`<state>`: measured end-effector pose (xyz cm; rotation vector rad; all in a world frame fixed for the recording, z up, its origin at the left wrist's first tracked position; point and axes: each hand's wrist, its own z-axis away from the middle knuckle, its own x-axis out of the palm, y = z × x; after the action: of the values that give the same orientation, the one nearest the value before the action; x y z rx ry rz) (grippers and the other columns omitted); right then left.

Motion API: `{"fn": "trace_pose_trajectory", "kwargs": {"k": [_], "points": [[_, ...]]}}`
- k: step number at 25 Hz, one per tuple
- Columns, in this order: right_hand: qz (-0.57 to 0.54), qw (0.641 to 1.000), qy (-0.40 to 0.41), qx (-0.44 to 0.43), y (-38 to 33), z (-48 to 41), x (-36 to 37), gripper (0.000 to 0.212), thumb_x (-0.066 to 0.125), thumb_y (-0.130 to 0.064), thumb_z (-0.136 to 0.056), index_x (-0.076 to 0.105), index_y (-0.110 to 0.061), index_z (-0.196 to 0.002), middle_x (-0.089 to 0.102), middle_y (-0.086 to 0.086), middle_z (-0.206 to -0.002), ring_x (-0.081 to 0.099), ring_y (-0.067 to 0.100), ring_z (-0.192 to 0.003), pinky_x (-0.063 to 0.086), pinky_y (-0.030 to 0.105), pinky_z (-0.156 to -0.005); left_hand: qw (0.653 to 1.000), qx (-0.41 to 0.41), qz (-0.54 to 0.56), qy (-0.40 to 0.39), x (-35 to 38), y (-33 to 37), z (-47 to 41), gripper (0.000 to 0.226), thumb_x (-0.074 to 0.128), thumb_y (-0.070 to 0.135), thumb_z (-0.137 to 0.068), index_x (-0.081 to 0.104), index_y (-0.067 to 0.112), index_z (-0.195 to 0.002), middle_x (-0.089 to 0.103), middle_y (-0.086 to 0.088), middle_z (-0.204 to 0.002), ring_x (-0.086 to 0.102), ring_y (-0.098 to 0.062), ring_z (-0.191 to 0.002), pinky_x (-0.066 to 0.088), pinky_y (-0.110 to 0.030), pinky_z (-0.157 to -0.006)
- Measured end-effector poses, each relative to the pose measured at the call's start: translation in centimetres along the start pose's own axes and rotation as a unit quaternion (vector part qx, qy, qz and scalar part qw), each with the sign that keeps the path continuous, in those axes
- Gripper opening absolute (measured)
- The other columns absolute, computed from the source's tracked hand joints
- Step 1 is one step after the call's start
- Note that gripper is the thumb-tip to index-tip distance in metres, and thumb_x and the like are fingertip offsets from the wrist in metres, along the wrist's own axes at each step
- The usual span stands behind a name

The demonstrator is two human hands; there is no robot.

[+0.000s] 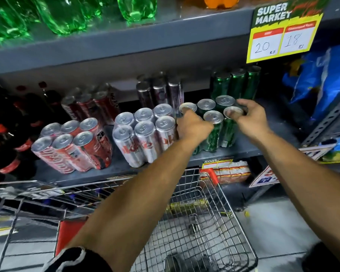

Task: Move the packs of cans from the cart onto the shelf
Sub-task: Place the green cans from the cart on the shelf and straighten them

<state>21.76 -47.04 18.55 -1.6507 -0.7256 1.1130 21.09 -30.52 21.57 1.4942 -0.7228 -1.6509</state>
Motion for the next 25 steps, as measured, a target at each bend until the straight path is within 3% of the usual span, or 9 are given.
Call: {"fn": "trace_pose_trajectory", "kwargs": {"k": [2,4,6,8,10,13,16,20,25], "points": [[-0.033,0.999,0.031,-0.009,1.3,0.6,0.4,0.051,0.07,-0.028,-0.082,0.055,-0.008,-0.126,0.063,0.008,-0.118,0.059,0.013,-0.103,0.046,0.015,-0.085,0.999,0.017,0.024,0.015,0.9,-1.7,0.2,0.086,0.072,0.022,-0.064,0.03,0.008,-0.138,0.057,-0.017,-0.124,0.056,-0.034,-0.115,0.049,-0.041,-0.097],[-0.07,0.997,0.019,-0.017,3.1,1.8,0.7,0.053,0.067,-0.026,-0.083,0.051,-0.008,-0.13,0.062,0.007,-0.123,0.058,0.008,-0.104,0.046,0.018,-0.09,0.997,0.055,0.048,0.038,2.2,-4.2,1.8,0.101,0.074,0.018,-0.071,0.011,0.003,-0.149,0.046,-0.016,-0.142,0.045,-0.029,-0.13,0.036,-0.032,-0.11],[-0.07,0.997,-0.031,-0.032,4.9,3.1,1.0,0.068,0.07,-0.017,-0.074,0.042,-0.012,-0.136,0.06,-0.008,-0.12,0.055,-0.011,-0.1,0.042,0.006,-0.083,0.994,0.072,0.064,0.053,3.7,-6.7,3.5,0.093,0.069,0.015,-0.079,0.011,0.001,-0.149,0.041,-0.014,-0.148,0.041,-0.025,-0.136,0.03,-0.028,-0.114],[-0.011,0.997,-0.069,-0.043,6.2,3.1,0.7,0.085,0.072,-0.012,-0.065,0.034,-0.022,-0.14,0.055,-0.023,-0.114,0.052,-0.022,-0.096,0.037,-0.002,-0.075,0.993,0.053,0.08,0.061,4.8,-8.1,4.1,0.076,0.066,0.015,-0.083,0.024,0.002,-0.145,0.048,-0.012,-0.144,0.047,-0.025,-0.131,0.033,-0.025,-0.11],[0.058,0.993,-0.098,-0.037,6.7,2.3,0.0,0.09,0.075,-0.017,-0.067,0.028,-0.028,-0.143,0.058,-0.017,-0.117,0.055,-0.006,-0.102,0.041,0.007,-0.081,0.994,0.011,0.07,0.085,5.4,-8.4,3.9,0.057,0.066,0.019,-0.085,0.038,0.006,-0.133,0.057,-0.012,-0.133,0.055,-0.028,-0.121,0.039,-0.022,-0.095],[0.117,0.983,-0.131,-0.059,7.9,1.4,-0.6,0.085,0.076,-0.027,-0.076,0.027,-0.022,-0.145,0.058,0.004,-0.131,0.054,0.023,-0.118,0.041,0.028,-0.094,0.987,-0.014,0.045,0.155,5.9,-8.6,3.3,0.037,0.068,0.023,-0.085,0.051,0.007,-0.114,0.067,-0.014,-0.115,0.063,-0.033,-0.107,0.04,-0.023,-0.077],[0.102,0.981,-0.141,-0.087,8.6,1.0,-1.3,0.076,0.073,-0.025,-0.08,0.03,-0.018,-0.142,0.059,0.006,-0.13,0.054,0.024,-0.119,0.037,0.025,-0.092,0.982,-0.005,0.041,0.184,6.9,-8.3,3.0,0.035,0.068,0.027,-0.085,0.055,0.009,-0.113,0.071,-0.012,-0.11,0.065,-0.033,-0.102,0.041,-0.024,-0.075],[0.124,0.983,-0.099,-0.091,10.3,-0.7,-4.9,0.068,0.072,-0.024,-0.08,0.035,-0.014,-0.136,0.059,0.008,-0.127,0.054,0.027,-0.118,0.037,0.027,-0.091,0.987,0.031,0.014,0.155,9.5,-6.2,2.6,0.043,0.068,0.034,-0.083,0.056,0.012,-0.118,0.072,-0.009,-0.109,0.066,-0.03,-0.1,0.042,-0.023,-0.074],[0.162,0.979,-0.105,-0.064,12.3,-4.0,-11.8,0.076,0.069,-0.026,-0.083,0.024,-0.013,-0.143,0.051,0.011,-0.137,0.047,0.029,-0.127,0.038,0.041,-0.104,0.992,0.069,-0.061,0.083,14.4,-2.4,2.1,0.044,0.069,0.042,-0.081,0.055,0.012,-0.111,0.072,-0.01,-0.106,0.066,-0.033,-0.099,0.05,-0.035,-0.076]]}}
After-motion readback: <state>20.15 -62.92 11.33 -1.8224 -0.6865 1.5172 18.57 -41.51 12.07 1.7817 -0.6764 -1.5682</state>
